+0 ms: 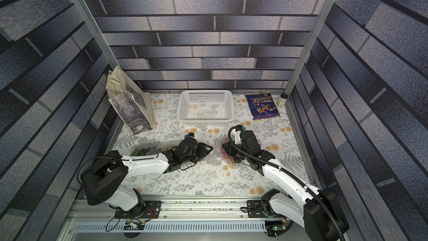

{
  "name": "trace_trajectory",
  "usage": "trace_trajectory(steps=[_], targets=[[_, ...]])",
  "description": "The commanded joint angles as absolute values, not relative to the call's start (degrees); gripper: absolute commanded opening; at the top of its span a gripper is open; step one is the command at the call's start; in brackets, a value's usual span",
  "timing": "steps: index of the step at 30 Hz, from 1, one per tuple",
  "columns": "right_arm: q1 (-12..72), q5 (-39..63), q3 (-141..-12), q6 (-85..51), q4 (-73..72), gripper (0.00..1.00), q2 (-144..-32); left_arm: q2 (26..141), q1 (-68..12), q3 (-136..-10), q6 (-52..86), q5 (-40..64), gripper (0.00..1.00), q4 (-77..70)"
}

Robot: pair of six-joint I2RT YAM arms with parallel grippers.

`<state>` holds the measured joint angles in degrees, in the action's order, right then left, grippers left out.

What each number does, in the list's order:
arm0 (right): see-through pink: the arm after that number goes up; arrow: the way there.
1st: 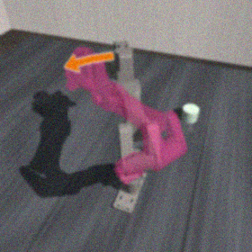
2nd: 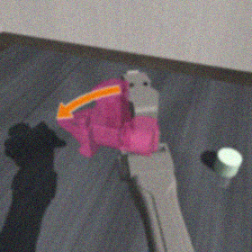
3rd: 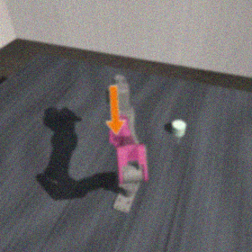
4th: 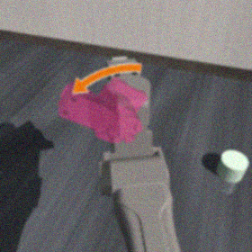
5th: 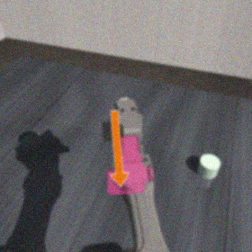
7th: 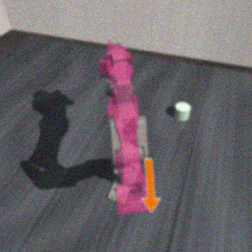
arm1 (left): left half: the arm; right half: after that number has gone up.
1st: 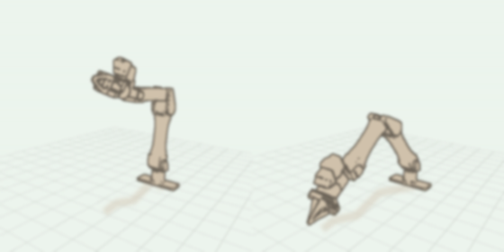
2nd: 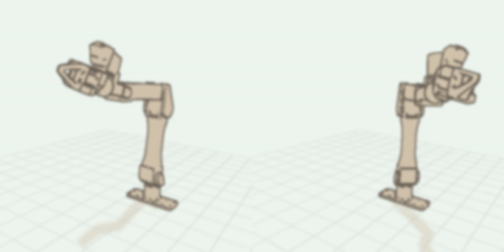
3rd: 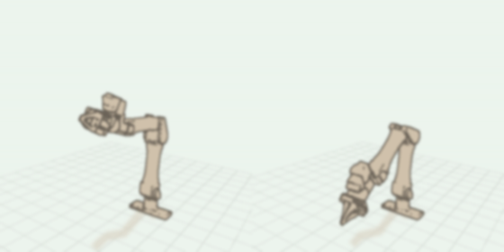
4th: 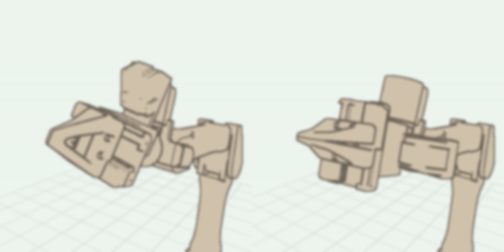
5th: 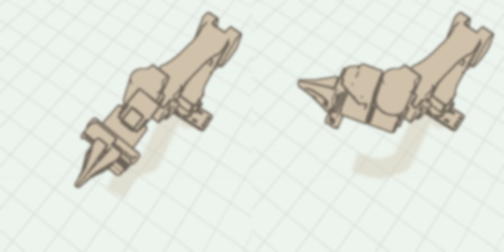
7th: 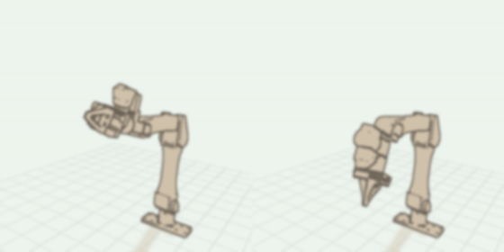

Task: Pack grapes into containers
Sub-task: Close the packing box at the center of the board.

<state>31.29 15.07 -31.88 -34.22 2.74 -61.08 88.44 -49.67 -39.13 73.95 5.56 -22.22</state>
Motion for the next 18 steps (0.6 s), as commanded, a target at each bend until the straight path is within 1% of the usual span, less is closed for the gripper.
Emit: trace_trajectory(steps=[1,9,18], targets=[[31.62,15.85,-33.4,-33.73,2.37,0.21,-61.76,89.22,-49.93,-41.15,72.86,5.09,0.37,-21.24],[31.64,16.17,-33.3,-33.71,1.96,0.21,-62.19,90.74,-49.93,-39.77,74.93,3.69,0.36,-23.34],[31.62,16.29,-33.06,-33.68,1.74,0.21,-62.45,93.22,-50.03,-40.48,75.48,4.92,0.36,-25.05]])
